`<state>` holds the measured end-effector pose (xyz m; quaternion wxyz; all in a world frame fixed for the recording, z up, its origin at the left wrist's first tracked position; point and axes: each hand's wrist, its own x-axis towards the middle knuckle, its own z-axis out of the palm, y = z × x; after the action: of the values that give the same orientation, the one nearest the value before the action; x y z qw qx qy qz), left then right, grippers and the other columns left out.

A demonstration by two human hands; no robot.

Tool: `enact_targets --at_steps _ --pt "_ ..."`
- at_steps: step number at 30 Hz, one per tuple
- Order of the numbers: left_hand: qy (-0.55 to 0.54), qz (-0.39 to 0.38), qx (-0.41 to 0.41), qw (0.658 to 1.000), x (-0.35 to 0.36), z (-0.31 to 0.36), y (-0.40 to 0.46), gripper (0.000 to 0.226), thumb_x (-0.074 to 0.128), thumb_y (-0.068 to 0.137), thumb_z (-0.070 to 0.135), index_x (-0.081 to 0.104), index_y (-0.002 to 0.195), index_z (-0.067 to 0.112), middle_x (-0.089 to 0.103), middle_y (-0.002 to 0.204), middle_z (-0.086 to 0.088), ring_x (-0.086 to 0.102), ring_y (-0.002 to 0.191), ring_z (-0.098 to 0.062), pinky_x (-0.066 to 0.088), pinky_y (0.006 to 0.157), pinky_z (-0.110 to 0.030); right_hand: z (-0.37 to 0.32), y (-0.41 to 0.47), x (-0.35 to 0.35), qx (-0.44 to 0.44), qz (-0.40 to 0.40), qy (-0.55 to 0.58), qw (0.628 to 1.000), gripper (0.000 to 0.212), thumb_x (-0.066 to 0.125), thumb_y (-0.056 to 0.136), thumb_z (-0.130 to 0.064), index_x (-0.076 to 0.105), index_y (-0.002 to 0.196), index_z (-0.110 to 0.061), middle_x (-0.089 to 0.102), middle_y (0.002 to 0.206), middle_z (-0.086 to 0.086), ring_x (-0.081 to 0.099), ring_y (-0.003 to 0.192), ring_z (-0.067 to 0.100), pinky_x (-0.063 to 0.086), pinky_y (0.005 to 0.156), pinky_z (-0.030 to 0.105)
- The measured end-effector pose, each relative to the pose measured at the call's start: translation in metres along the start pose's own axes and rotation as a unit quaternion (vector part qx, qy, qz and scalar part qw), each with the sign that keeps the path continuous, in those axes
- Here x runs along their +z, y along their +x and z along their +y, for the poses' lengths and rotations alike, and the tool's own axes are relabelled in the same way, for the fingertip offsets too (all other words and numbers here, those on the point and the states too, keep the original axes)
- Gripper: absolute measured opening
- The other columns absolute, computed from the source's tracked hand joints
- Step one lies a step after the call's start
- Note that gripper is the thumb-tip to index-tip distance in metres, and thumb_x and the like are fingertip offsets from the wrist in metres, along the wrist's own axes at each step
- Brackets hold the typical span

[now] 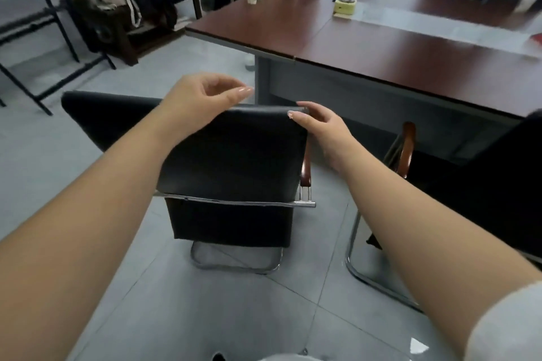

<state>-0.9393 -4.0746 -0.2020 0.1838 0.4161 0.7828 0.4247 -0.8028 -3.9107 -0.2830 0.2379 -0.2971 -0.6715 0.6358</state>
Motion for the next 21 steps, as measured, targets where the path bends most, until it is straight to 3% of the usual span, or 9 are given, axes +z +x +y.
enact_targets --at_steps 2,4,6,9,11,16,21 --pt "0.077 -0.051 0.014 0.996 -0.015 -0.008 0.012 0.038 0.056 0.085 0.046 0.059 0.118 0.027 0.054 0.099 0.019 0.047 0.088 0.004 0.031 0.072 -0.009 0.001 -0.001 0.01 0.009 0.002 0.015 1.0 0.025 0.07 0.081 -0.026 0.063 0.105 -0.022 0.067 0.104 -0.002 0.064 0.094 0.009 0.049 0.073 0.016" --pt "0.119 -0.094 0.028 0.988 -0.022 -0.017 0.021 0.041 0.056 0.085 0.048 0.058 0.12 0.026 0.051 0.103 0.016 0.044 0.092 0.0 0.031 0.075 -0.014 0.004 -0.003 0.016 0.023 0.023 0.034 0.999 0.02 0.07 0.082 -0.022 0.064 0.101 -0.021 0.069 0.097 -0.004 0.066 0.087 0.008 0.05 0.066 0.014" --pt "0.141 -0.127 0.054 0.98 -0.025 -0.027 0.03 0.044 0.055 0.084 0.05 0.058 0.12 0.025 0.054 0.108 0.012 0.044 0.091 -0.002 0.032 0.07 -0.012 0.005 -0.005 0.023 0.031 0.049 0.044 0.997 0.02 0.069 0.082 -0.021 0.064 0.101 -0.021 0.069 0.096 -0.003 0.067 0.086 0.009 0.051 0.066 0.015" --pt "0.152 -0.147 0.077 0.974 -0.021 -0.034 0.043 0.053 0.056 0.082 0.052 0.055 0.126 0.022 0.056 0.124 0.004 0.044 0.099 -0.005 0.033 0.083 -0.018 0.002 -0.008 0.029 0.037 0.069 0.048 0.996 0.022 0.069 0.082 -0.021 0.063 0.103 -0.018 0.069 0.098 -0.002 0.066 0.09 0.01 0.052 0.069 0.016" --pt "0.163 -0.168 0.087 0.968 -0.014 -0.037 0.05 0.058 0.056 0.081 0.054 0.054 0.128 0.02 0.057 0.126 0.002 0.046 0.099 -0.006 0.033 0.084 -0.022 0.002 -0.01 0.03 0.043 0.078 0.05 0.995 0.022 0.07 0.081 -0.021 0.063 0.102 -0.019 0.069 0.098 -0.002 0.066 0.091 0.011 0.052 0.071 0.017" --pt "0.213 -0.168 0.097 0.958 0.001 -0.043 0.057 0.064 0.053 0.079 0.062 0.054 0.128 0.02 0.059 0.116 0.001 0.051 0.097 -0.014 0.039 0.08 -0.027 0.005 -0.011 0.028 0.047 0.093 0.069 0.992 0.026 0.071 0.08 -0.023 0.064 0.104 -0.019 0.07 0.102 0.0 0.067 0.096 0.014 0.051 0.077 0.021" --pt "0.215 -0.143 0.083 0.962 0.005 -0.042 0.058 0.055 0.053 0.077 0.064 0.063 0.111 0.022 0.058 0.087 0.007 0.054 0.085 -0.016 0.046 0.074 -0.034 0.004 -0.014 0.032 0.059 0.078 0.084 0.992 0.016 0.066 0.084 -0.025 0.062 0.1 -0.022 0.069 0.097 -0.003 0.066 0.086 0.007 0.05 0.062 0.012"
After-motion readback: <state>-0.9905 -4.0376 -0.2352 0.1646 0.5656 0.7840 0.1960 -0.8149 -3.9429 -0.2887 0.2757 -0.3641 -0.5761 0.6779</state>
